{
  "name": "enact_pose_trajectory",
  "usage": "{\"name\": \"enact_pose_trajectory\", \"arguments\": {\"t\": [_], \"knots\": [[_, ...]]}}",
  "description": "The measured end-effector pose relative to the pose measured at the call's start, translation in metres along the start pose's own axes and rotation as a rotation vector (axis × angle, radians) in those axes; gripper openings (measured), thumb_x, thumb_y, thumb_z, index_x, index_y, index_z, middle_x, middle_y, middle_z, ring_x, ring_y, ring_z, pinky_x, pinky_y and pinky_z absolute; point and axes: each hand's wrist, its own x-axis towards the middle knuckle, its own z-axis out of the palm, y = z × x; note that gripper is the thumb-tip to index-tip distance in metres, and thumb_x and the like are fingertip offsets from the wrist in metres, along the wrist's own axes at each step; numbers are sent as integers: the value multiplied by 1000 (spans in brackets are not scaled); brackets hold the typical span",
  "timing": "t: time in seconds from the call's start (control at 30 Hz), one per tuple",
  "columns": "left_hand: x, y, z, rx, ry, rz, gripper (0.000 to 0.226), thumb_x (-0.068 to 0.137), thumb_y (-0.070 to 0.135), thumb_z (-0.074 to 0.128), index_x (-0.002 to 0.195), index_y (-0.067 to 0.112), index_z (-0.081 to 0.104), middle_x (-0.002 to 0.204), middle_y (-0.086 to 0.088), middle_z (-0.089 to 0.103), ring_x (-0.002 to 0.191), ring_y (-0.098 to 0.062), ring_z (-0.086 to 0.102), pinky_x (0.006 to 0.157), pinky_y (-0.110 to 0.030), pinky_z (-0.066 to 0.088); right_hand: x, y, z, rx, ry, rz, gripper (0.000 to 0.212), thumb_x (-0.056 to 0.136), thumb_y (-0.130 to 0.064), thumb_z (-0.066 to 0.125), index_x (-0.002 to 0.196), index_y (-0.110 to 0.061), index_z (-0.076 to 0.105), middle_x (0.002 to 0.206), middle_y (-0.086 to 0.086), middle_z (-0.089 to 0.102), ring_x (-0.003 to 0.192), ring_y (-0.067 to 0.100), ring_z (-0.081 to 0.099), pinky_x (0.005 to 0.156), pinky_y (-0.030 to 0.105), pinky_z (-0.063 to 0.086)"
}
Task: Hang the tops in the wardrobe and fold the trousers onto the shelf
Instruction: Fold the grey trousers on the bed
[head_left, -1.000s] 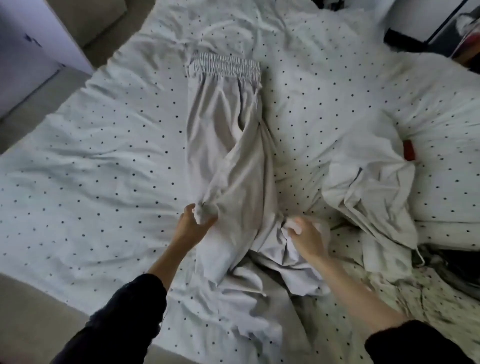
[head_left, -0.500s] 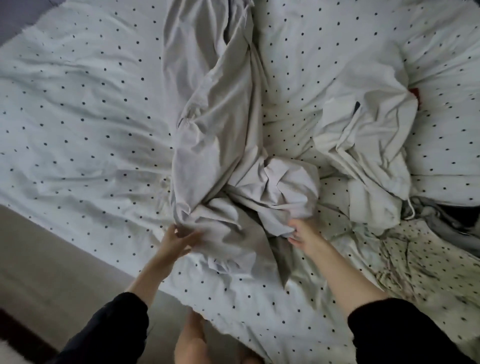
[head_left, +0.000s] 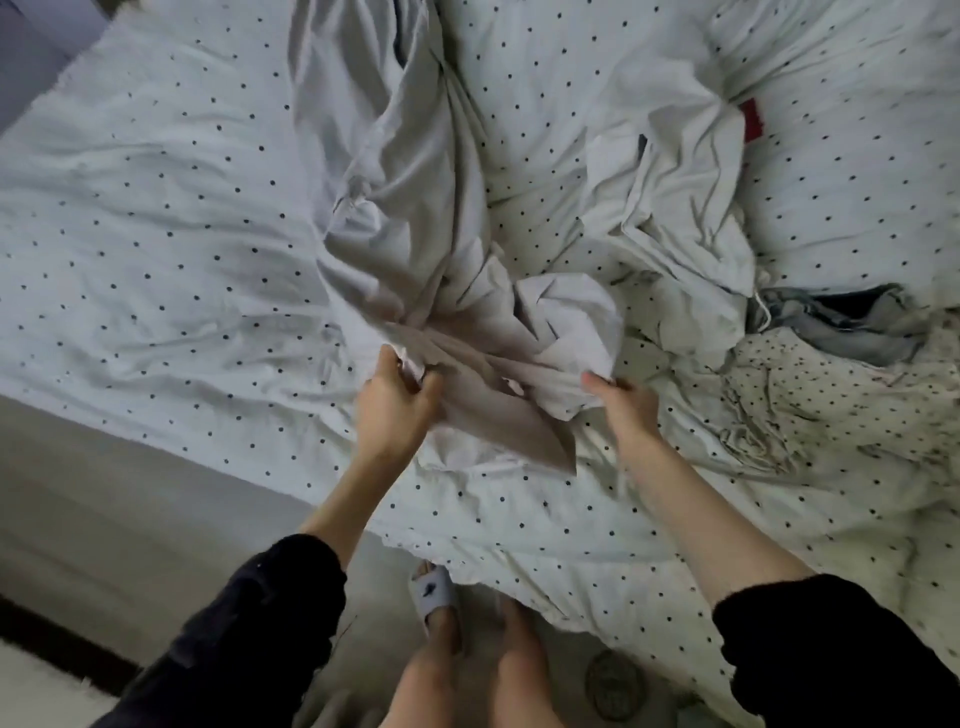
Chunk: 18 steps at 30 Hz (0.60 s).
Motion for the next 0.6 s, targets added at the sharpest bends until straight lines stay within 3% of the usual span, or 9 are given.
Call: {"name": "enact_pose_trajectory", "arguments": {"t": [0.1,0.27,0.37,0.47,0.53,0.6], "knots": [[-14,44,11,169,-100,126,26,91,26,54,92,8,36,64,-3,49,66,-27,50,58,-34,33,-26,-1,-44,-7,5,-38,22,81,-15,71,70,-6,55,67,5,50,63,18,46,54,26,34],[-31,98,46,315,-269,232,23,93,24,52,108,8,46,90,-9,55,99,-34,55,67,-26,29,-43,9,-103,-55,27,-159,43,84,-13,67,55,-17,36,48,-8,35,51,12,31,51,25,25],[-52,139,90,339,-413,316,24,92,23,53,111,9,47,94,-10,59,102,-33,55,71,-27,33,-40,19,-151,-38,39,-146,34,86,-17,66,61,-13,44,56,1,41,51,13,38,43,18,30],[-66,152,135,353,-645,439,34,90,25,55,117,10,41,93,2,60,106,-32,56,84,-29,40,-34,25,-186,63,116,-103,17,86,-15,64,71,-11,58,67,4,53,61,17,47,55,27,40],[-69,140,159,568,-730,481,55,90,30,55,137,15,30,122,-2,59,121,-29,49,101,-40,35,-32,32,-209,41,236,-121,18,87,-15,62,73,-4,58,67,5,51,61,15,44,58,27,37],[-69,116,176,720,-760,436,76,90,34,57,149,17,12,145,-4,42,135,-25,34,112,-50,21,-29,46,-231,-102,297,-149,26,87,-17,62,66,-4,52,61,4,45,57,15,37,54,26,30]]}}
